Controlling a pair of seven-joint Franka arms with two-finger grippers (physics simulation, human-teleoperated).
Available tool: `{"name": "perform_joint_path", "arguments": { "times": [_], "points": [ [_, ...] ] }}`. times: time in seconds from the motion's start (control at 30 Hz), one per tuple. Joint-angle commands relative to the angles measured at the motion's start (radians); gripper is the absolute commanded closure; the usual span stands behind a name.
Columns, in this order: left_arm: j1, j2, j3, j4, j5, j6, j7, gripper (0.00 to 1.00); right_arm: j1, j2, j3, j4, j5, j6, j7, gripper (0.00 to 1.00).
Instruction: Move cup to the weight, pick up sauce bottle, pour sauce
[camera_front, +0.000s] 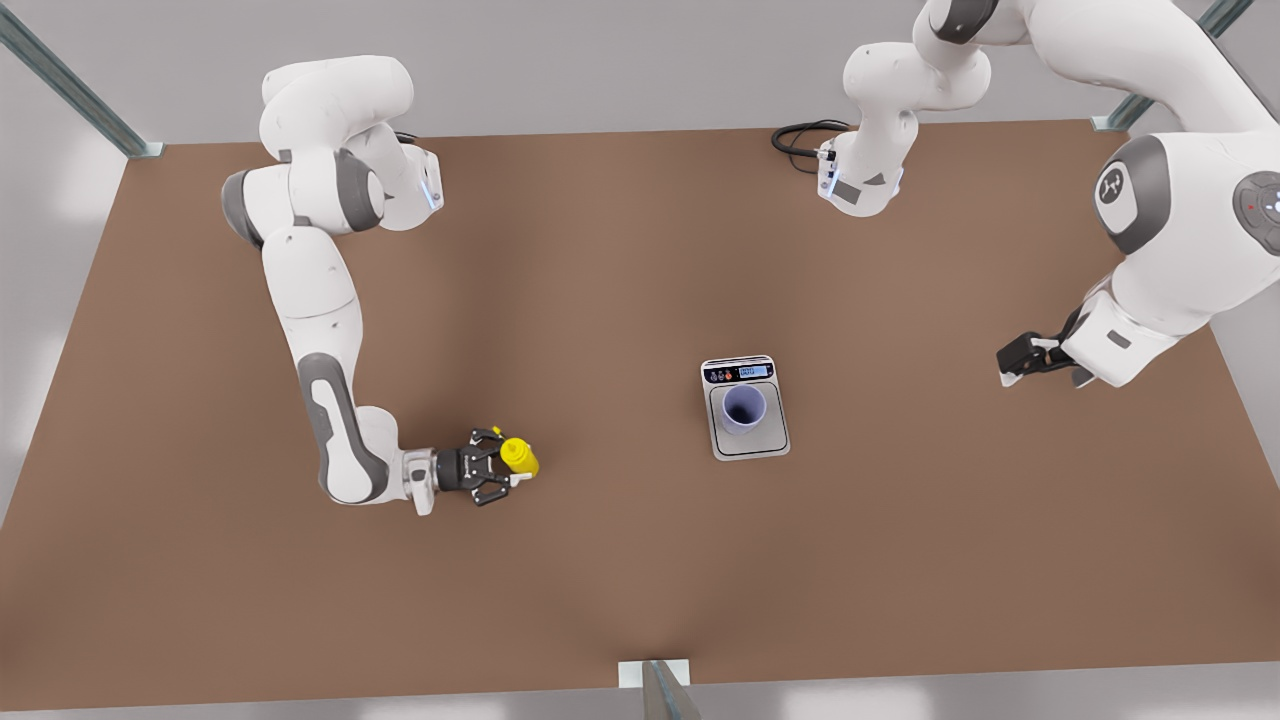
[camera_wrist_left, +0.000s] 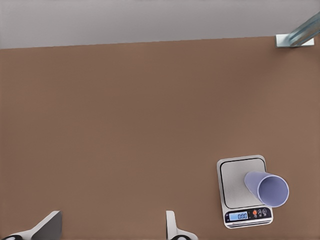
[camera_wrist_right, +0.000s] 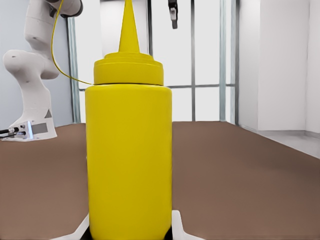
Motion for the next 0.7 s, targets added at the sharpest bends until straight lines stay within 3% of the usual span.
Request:
{"name": "perform_joint_path", "arguments": {
  "times": [0.0,0.5,0.53,0.6,0.67],
  "points": [
    [0.000,0.000,0.000,0.000,0.002,0.000,0.000,0.00,0.000,0.002,0.000,0.000,0.000,0.000,0.000,0.39],
    [-0.001,0.001,-0.001,0.000,0.003,0.003,0.000,0.00,-0.008,0.005,0.000,0.003,-0.001,0.000,0.003,0.31],
    [0.000,0.001,-0.001,0.000,0.003,0.003,0.000,0.00,-0.008,0.003,0.000,0.003,-0.001,0.000,0.005,0.25],
    [-0.001,0.001,-0.001,0.000,0.003,0.003,0.000,0.00,-0.009,0.003,0.000,0.003,-0.001,0.000,0.006,0.00],
    [0.000,0.001,-0.001,0.000,0.002,0.003,0.000,0.00,-0.011,0.003,0.000,0.002,-0.004,-0.001,0.009,0.00]
  ]
}}
